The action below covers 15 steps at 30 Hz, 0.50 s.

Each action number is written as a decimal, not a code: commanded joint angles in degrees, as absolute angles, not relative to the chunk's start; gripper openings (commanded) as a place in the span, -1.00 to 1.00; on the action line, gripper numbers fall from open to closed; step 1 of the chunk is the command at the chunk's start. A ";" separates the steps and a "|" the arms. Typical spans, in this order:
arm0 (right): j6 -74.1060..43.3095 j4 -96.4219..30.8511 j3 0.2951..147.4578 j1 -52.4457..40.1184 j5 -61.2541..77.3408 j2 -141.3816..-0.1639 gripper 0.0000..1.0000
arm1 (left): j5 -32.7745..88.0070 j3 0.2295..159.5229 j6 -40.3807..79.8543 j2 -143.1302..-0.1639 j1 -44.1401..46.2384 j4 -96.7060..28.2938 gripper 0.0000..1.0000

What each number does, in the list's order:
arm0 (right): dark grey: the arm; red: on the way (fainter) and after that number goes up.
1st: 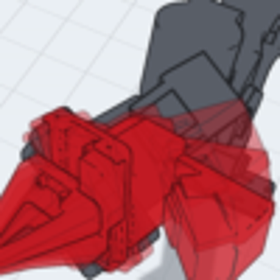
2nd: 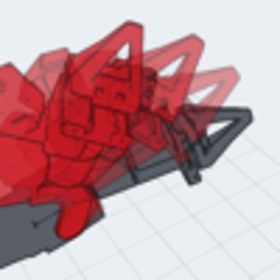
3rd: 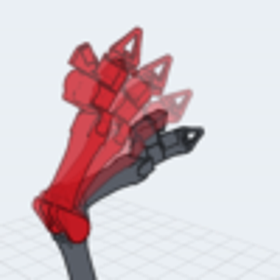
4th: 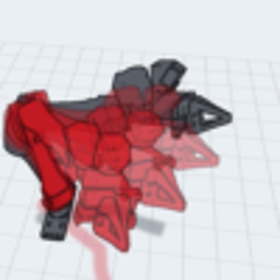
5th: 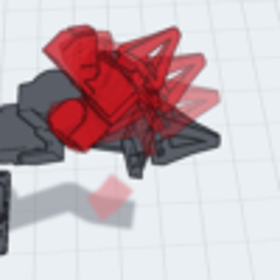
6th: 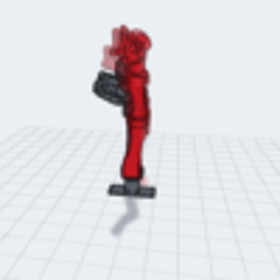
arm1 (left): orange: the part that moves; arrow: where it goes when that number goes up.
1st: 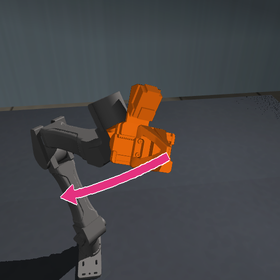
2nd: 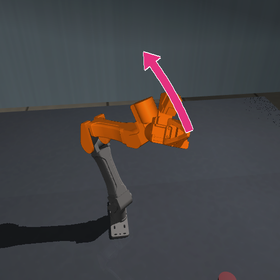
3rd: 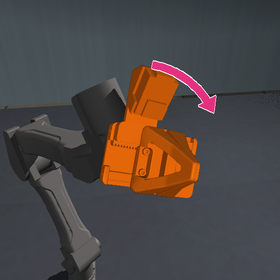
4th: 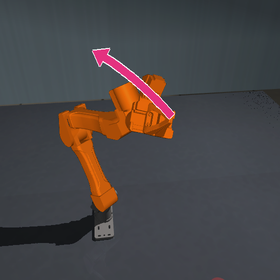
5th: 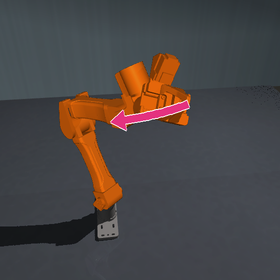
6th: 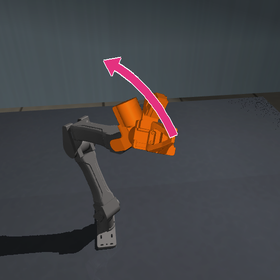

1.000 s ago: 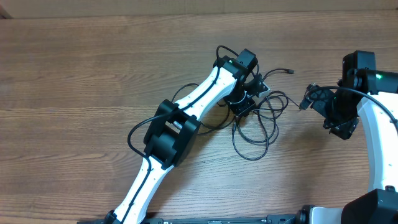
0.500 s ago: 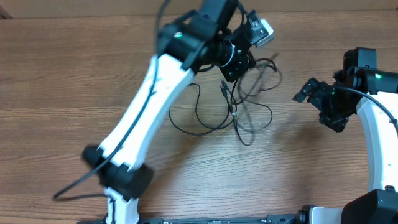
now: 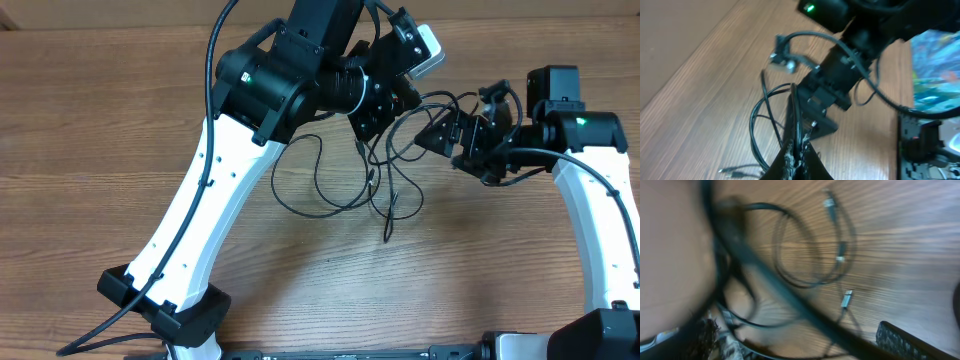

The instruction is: Untangle cables

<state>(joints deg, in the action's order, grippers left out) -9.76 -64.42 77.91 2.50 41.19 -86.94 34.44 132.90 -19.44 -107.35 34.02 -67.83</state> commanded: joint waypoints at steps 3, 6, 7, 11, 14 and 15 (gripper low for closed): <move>-8.62 -61.84 78.72 0.82 42.89 -85.25 0.99 | 49.39 133.36 -19.09 -105.91 34.15 -65.95 -0.92; -17.34 -61.36 78.72 -0.03 31.97 -85.30 0.99 | 55.35 133.36 -19.09 -105.30 34.09 -64.40 -0.92; -20.12 -61.56 78.72 -0.23 28.42 -85.30 0.98 | 55.68 133.36 -19.05 -105.03 34.02 -64.14 -0.92; -33.01 -62.96 78.61 -0.64 15.27 -85.30 0.98 | 55.79 133.36 -19.07 -102.78 33.19 -63.99 -0.92; -38.50 -63.11 77.67 -0.64 11.44 -85.30 0.96 | 55.99 133.36 -19.05 -100.31 31.57 -64.05 -0.92; -39.38 -63.09 77.25 -0.64 10.72 -85.30 0.95 | 56.01 133.36 -19.03 -99.53 30.87 -64.05 -0.91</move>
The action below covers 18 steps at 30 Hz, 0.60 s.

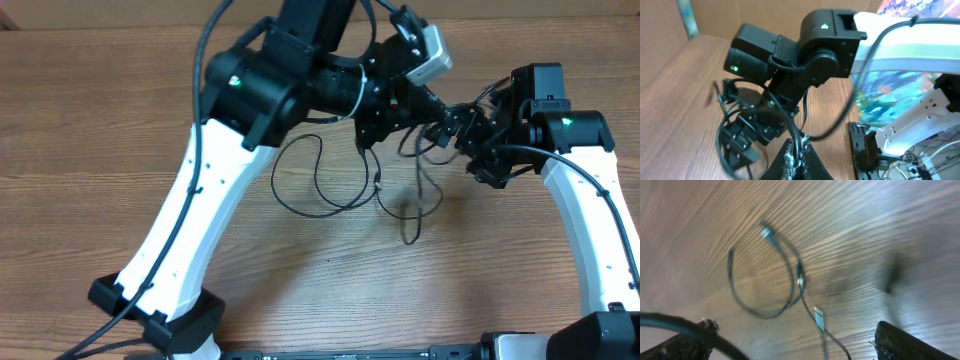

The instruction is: Untangle cables

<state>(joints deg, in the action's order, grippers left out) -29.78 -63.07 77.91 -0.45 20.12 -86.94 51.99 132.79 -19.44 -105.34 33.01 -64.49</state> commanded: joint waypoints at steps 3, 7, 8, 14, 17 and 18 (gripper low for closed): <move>-40.95 -63.77 76.34 -0.64 8.05 -85.30 0.93 | 55.99 133.36 -19.03 -96.36 27.27 -64.05 -0.92; -40.93 -65.21 75.70 -0.64 5.65 -85.30 0.90 | 55.99 133.36 -18.50 -92.23 20.51 -64.07 -0.92; -40.93 -65.52 75.70 -0.64 5.45 -85.30 0.90 | 55.99 133.36 -17.87 -91.53 18.92 -64.07 -0.92; -26.35 -61.49 75.70 -0.75 19.25 -85.30 0.88 | 55.92 133.34 -14.52 -89.78 10.85 -65.76 -0.91; -7.62 -58.48 75.70 -0.82 41.43 -85.30 0.89 | 54.48 133.34 -14.55 -90.72 10.63 -67.59 -0.92; -1.63 -58.67 75.70 -0.93 48.86 -85.30 0.91 | 53.80 133.34 -14.55 -91.22 10.70 -68.18 -0.91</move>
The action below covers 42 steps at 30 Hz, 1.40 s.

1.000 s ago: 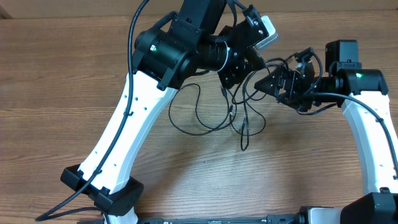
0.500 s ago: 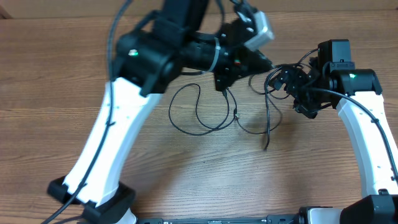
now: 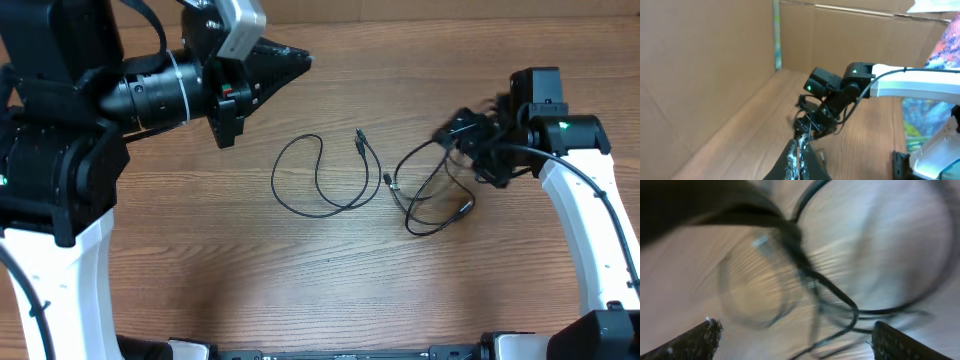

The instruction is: Untangle cables

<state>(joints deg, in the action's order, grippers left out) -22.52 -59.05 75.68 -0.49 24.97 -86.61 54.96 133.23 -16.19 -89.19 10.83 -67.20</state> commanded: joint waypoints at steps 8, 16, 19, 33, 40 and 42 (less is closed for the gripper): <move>13.93 -64.34 75.70 -3.81 61.58 -85.30 1.00 | 44.88 133.34 -14.52 -96.84 10.90 -74.59 -0.77; 11.92 -63.46 75.70 -6.79 59.24 -85.30 0.93 | 43.81 133.34 -14.57 -105.21 11.51 -80.84 -0.47; 4.99 -60.86 75.70 -6.68 53.25 -85.30 0.93 | 41.69 133.32 -14.57 -108.36 12.88 -82.59 -0.38; -22.06 -80.20 75.70 -6.70 -0.60 -85.30 1.00 | 32.67 133.34 -17.30 -112.73 21.10 -84.95 -0.42; -22.72 -94.30 75.70 -6.70 3.29 -85.30 1.00 | 33.34 133.34 -17.12 -112.73 21.21 -84.88 -0.42; -22.63 -97.14 75.68 -6.70 3.70 -85.30 1.00 | 34.41 133.34 -17.15 -112.73 21.45 -85.12 -0.42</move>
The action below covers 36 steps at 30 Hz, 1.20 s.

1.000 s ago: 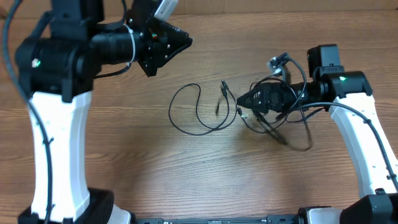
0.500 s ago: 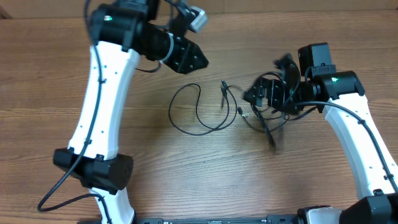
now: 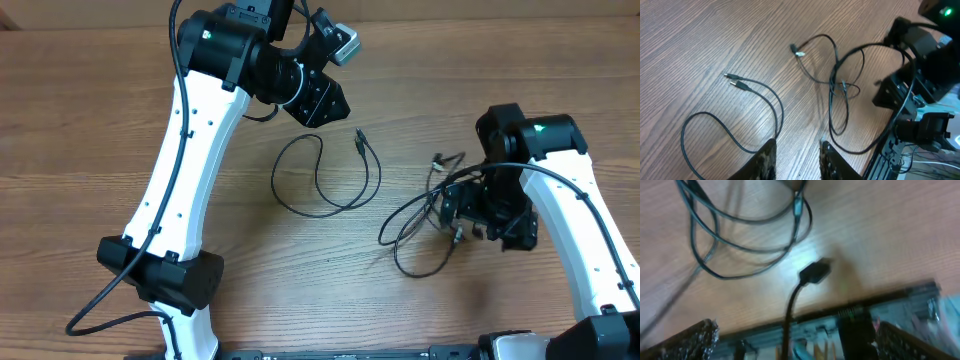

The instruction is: Untangle cables

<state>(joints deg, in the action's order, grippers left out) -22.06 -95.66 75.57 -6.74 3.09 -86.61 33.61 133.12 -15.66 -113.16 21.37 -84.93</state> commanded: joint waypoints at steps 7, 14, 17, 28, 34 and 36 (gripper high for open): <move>-4.95 -97.14 75.33 -6.74 22.65 -85.19 1.00 | 34.50 133.34 -17.17 -112.73 22.59 -85.12 -0.40; -5.72 -94.94 75.33 -6.55 21.52 -85.19 1.00 | 34.52 133.34 -17.19 -112.75 22.72 -85.10 -0.39; -18.13 -90.78 75.33 -6.50 9.89 -85.19 1.00 | 34.50 133.34 -17.19 -112.79 23.20 -85.06 -0.20; -37.34 -80.60 75.99 4.16 -2.70 -85.17 1.00 | 34.04 133.10 -19.49 -115.15 28.58 -85.12 0.27; -32.64 -80.60 76.03 11.51 -1.17 -84.07 1.00 | 33.95 133.10 -16.23 -120.07 31.16 -85.71 0.47; -31.07 -80.66 76.03 13.52 -0.47 -83.61 1.00 | 33.10 133.10 -14.09 -121.64 31.88 -85.86 0.63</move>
